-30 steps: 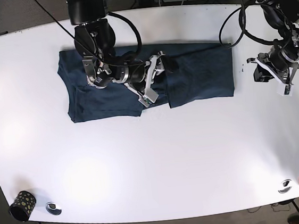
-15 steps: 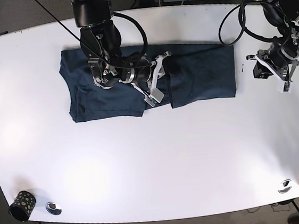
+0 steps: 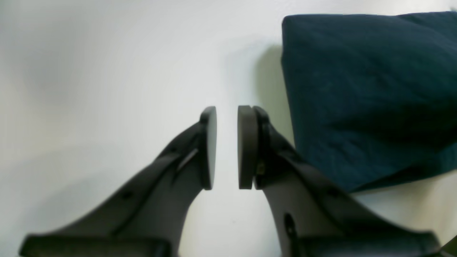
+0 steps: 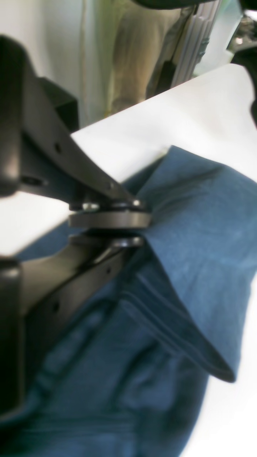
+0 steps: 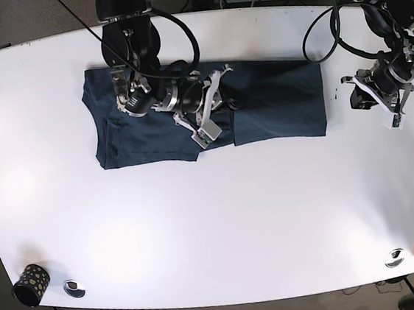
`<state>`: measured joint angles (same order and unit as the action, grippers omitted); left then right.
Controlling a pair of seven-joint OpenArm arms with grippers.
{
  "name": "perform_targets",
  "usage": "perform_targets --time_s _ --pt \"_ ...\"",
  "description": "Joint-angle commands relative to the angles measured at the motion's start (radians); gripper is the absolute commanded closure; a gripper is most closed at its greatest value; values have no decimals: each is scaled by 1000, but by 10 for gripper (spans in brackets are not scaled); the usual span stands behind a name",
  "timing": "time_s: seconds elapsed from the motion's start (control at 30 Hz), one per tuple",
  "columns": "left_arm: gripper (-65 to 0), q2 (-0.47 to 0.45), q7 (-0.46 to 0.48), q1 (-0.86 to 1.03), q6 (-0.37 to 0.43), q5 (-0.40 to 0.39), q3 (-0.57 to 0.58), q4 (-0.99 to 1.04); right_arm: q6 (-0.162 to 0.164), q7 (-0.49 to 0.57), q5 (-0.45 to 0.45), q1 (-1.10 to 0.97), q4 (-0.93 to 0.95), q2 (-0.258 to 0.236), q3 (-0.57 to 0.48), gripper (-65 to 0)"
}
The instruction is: Fold the T-shirt properly
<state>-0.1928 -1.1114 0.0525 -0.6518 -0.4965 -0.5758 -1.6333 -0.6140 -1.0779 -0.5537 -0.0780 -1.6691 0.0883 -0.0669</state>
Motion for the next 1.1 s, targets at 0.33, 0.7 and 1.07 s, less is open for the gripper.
perform_targets --time_s 0.33,0.7,1.07 --pt "-88 -21 14 -18 -1 -20 96 -20 -4 -12 -110 -22 -19 -40 22 0" --pt "-188 -14 12 -104 3 -23 227 -22 -4 -14 -111 8 122 -109 23 -384" --pt "-217 59 17 -148 5 -15 342 -14 -7 -18 -225 16 14 -173 111 -415"
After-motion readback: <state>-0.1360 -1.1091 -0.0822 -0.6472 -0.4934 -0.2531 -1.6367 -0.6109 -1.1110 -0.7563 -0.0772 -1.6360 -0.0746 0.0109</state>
